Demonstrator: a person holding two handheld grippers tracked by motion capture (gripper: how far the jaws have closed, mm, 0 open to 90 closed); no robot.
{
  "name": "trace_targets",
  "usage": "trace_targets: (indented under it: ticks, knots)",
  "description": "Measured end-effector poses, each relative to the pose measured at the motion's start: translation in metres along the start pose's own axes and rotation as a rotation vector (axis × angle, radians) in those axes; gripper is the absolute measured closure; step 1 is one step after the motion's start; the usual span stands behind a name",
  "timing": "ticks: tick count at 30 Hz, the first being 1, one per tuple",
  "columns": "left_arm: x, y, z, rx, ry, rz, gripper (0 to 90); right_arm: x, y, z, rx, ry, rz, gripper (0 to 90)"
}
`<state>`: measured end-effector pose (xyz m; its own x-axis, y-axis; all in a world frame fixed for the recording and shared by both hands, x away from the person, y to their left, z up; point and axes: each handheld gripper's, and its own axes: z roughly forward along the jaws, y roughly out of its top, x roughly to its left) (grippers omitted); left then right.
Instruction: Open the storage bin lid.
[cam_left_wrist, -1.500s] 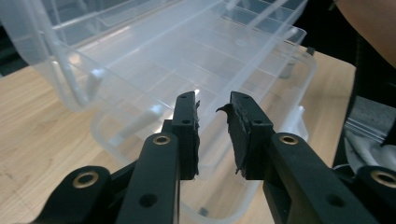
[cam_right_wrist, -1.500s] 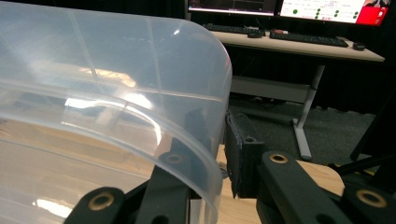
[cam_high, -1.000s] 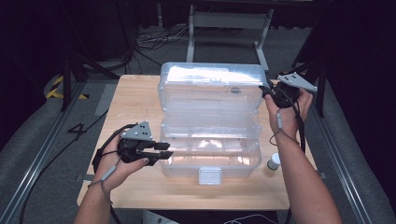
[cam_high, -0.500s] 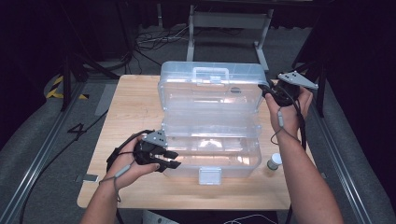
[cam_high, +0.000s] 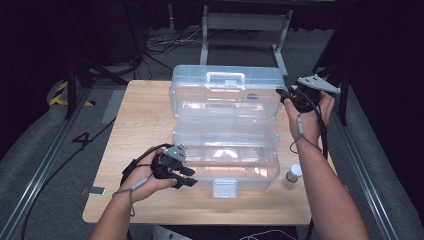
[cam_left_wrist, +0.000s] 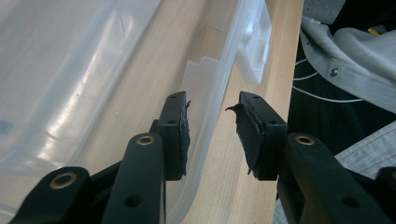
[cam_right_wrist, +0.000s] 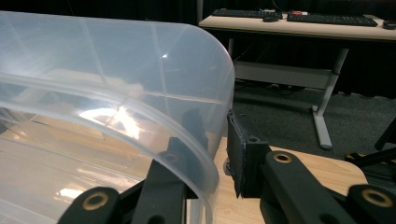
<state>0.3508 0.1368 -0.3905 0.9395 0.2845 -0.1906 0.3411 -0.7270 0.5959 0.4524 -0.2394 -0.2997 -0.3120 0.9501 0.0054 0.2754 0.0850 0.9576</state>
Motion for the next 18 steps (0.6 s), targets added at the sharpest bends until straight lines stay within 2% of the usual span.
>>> trace_targets:
  ticks: [9, 11, 18]
  knots:
    - [0.005, -0.003, 0.01, 0.02, -0.019, -0.015, 66.1, -0.001, 0.003, 0.003, 0.014, 0.0, -0.001, 76.6]
    - [0.007, -0.004, 0.013, 0.039, -0.026, -0.021, 69.4, -0.001, 0.004, 0.005, 0.018, -0.002, 0.0, 76.7]
    - [0.01, -0.006, 0.013, 0.04, -0.029, -0.032, 75.7, -0.002, 0.004, 0.009, 0.016, -0.006, 0.004, 77.1]
